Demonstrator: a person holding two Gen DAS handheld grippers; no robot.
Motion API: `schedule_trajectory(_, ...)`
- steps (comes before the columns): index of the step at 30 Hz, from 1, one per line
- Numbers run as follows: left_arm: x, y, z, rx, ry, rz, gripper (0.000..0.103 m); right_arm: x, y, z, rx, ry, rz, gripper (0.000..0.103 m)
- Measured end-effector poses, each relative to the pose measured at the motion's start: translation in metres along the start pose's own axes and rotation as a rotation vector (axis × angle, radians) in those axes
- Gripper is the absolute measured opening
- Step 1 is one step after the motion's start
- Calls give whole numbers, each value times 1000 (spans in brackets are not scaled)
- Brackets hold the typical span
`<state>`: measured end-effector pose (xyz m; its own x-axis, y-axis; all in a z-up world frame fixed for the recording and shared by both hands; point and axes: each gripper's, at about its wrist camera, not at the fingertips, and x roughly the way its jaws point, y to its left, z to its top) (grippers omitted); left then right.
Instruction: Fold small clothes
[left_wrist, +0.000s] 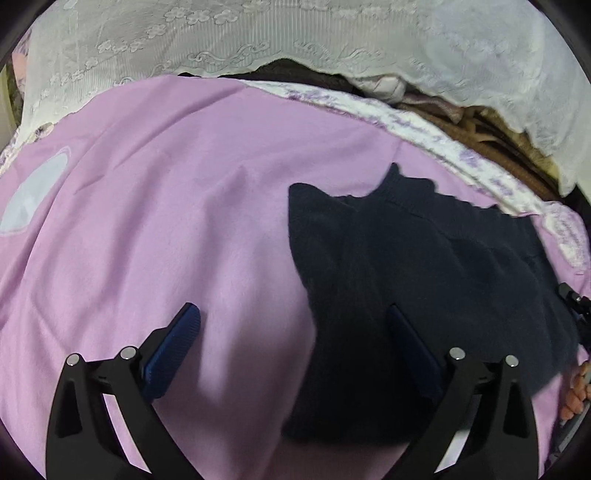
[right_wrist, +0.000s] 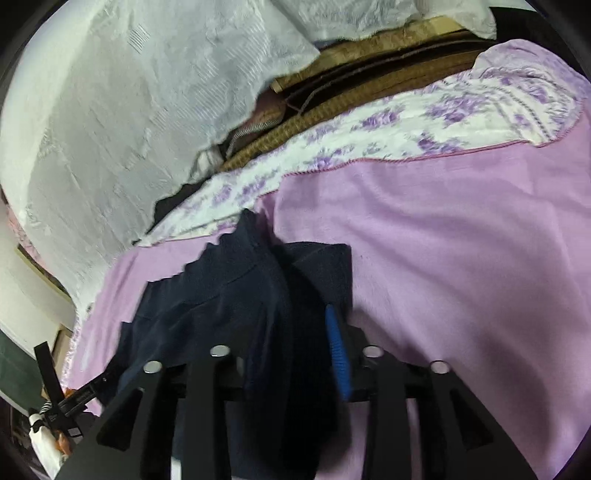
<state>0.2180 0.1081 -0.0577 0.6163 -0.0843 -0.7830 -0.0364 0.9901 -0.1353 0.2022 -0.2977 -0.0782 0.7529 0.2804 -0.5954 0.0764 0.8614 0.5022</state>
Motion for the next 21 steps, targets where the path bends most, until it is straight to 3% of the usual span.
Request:
schedule_trajectory(9, -1, -1, -17, 19, 41, 6, 99, -37, 6, -45, -59, 8, 54, 38)
schedule_trajectory(11, 2, 0, -20, 19, 55, 16, 99, -38, 15, -53, -121, 11, 37, 20)
schedule_trajectory(14, 3, 1, -24, 38, 62, 35, 99, -30, 9, -64, -148, 79, -40, 15)
schedule_trajectory(18, 1, 6, -28, 31, 60, 22, 99, -27, -10, -63, -73, 116, 8, 22)
schedule_trajectory(21, -8, 11, -31, 0, 34, 8, 99, -37, -8, -61, -68, 74, -22, 44)
